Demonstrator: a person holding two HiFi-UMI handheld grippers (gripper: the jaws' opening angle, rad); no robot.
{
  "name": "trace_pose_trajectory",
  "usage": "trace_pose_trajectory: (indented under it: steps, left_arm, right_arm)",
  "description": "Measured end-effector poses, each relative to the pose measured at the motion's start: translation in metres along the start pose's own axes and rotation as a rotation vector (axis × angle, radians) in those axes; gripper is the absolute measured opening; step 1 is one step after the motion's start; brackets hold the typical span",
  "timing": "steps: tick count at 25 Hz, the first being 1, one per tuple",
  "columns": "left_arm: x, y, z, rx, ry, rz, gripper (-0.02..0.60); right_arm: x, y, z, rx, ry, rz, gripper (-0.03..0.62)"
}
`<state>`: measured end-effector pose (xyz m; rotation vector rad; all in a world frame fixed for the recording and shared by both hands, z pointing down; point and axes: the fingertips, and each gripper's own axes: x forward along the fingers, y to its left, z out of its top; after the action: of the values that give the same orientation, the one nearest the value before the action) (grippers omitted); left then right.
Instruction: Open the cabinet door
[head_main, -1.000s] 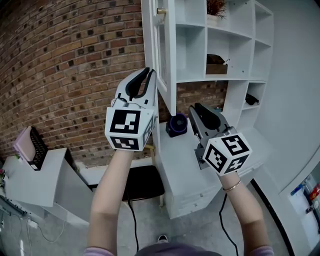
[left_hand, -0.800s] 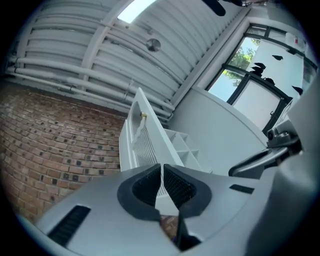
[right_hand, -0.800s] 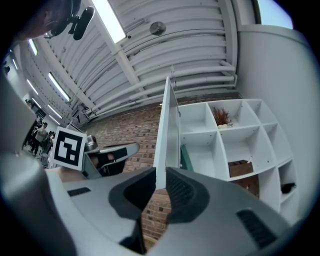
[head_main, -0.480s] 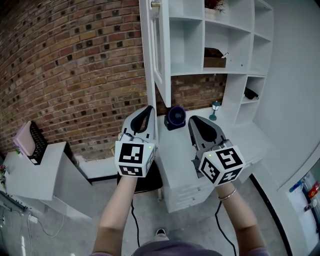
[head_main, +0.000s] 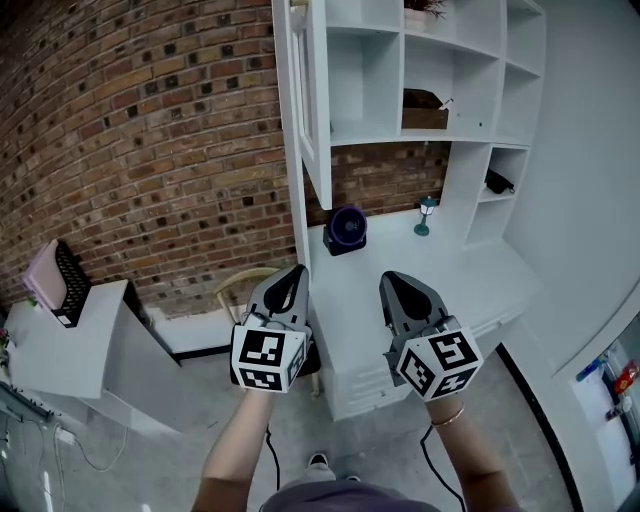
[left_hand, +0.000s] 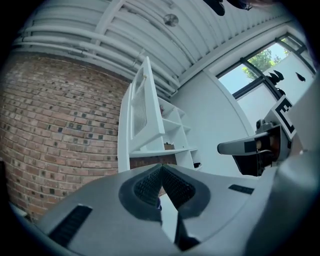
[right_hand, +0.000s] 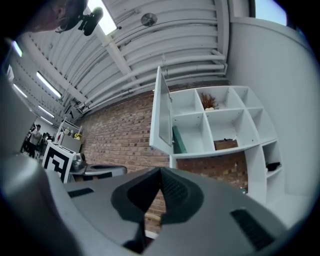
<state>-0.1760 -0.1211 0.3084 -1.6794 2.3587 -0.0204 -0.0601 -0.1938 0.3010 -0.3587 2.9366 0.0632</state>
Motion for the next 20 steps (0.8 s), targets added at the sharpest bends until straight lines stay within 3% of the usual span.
trace_pose_trajectory:
  steps: [5,20]
  left_arm:
    - [-0.015,-0.012,-0.032,-0.056,0.06,-0.007,0.002]
    - [-0.052,-0.032,-0.096,-0.102,0.197,0.008,0.002]
  right_arm:
    - [-0.014,-0.003,-0.027,0.051,0.041,-0.019,-0.002]
    - [-0.046,0.002,-0.091,0.179,0.147,-0.027,0.0]
